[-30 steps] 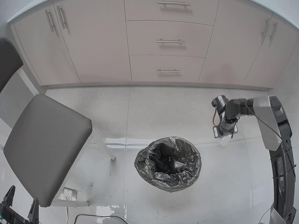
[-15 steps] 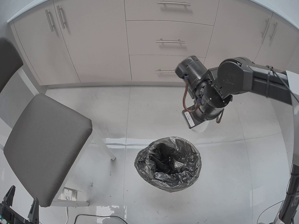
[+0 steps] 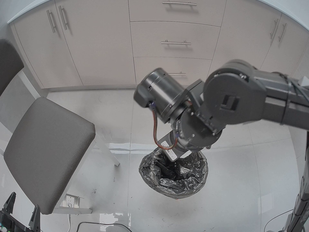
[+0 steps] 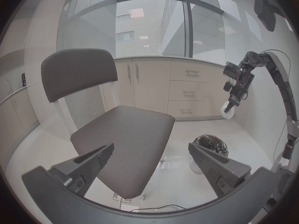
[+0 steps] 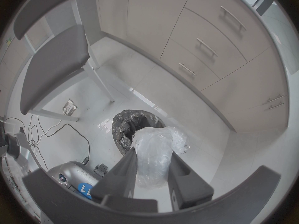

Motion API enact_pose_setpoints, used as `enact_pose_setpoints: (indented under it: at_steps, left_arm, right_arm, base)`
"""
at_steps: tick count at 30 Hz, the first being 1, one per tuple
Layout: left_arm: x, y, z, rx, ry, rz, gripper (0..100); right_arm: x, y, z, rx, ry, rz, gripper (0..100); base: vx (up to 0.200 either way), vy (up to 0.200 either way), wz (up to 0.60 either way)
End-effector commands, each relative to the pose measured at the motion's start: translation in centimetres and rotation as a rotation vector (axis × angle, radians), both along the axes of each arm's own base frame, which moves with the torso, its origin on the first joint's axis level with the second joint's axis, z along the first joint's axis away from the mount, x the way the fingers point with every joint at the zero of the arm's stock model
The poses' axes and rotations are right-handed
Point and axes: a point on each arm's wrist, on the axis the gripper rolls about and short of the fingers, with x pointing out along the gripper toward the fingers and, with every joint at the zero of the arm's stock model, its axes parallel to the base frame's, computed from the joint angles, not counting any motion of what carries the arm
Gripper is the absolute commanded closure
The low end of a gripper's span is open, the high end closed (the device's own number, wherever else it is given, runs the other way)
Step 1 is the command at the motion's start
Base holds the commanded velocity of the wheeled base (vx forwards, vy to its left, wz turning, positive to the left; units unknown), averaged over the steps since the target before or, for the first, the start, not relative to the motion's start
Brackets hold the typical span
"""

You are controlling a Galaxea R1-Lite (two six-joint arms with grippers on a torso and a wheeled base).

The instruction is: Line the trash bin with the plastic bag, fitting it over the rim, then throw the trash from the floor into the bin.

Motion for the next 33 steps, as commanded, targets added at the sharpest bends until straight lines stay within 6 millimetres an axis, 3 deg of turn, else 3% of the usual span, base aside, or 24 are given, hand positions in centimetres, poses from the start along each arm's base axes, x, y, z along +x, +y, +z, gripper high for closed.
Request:
enact_pose_setpoints:
  at_steps: [1, 6, 13, 20, 33]
  left_arm:
    - [0.0, 0.0, -0.3, -0.001, -0.005, 0.000, 0]
    - [0.0, 0.0, -0.3, -0.001, -0.005, 0.000, 0]
    - [0.0, 0.0, -0.3, -0.001, -0.005, 0.000, 0]
    - [0.0, 0.0, -0.3, 0.000, -0.005, 0.000, 0]
    - [0.0, 0.0, -0.3, -0.001, -0.005, 0.000, 0]
  right_arm:
    - [1.6, 1.7, -4.9, -0.075, 0.068, -0.026, 100]
    - [3.3, 2.4, -8.9, -0.128, 0.119, -0.049, 100]
    - [5.1, 3.1, -12.6, -0.136, 0.127, -0.071, 100]
    - [6.7, 2.5, -15.9, -0.192, 0.169, -0.107, 100]
    - [7.2, 2.3, -17.9, -0.226, 0.194, -0.119, 100]
  base:
    - [0.000, 0.000, 0.00]
    - [0.000, 0.000, 0.00]
    - [0.000, 0.000, 0.00]
    - [0.000, 0.000, 0.00]
    - [0.000, 0.000, 0.00]
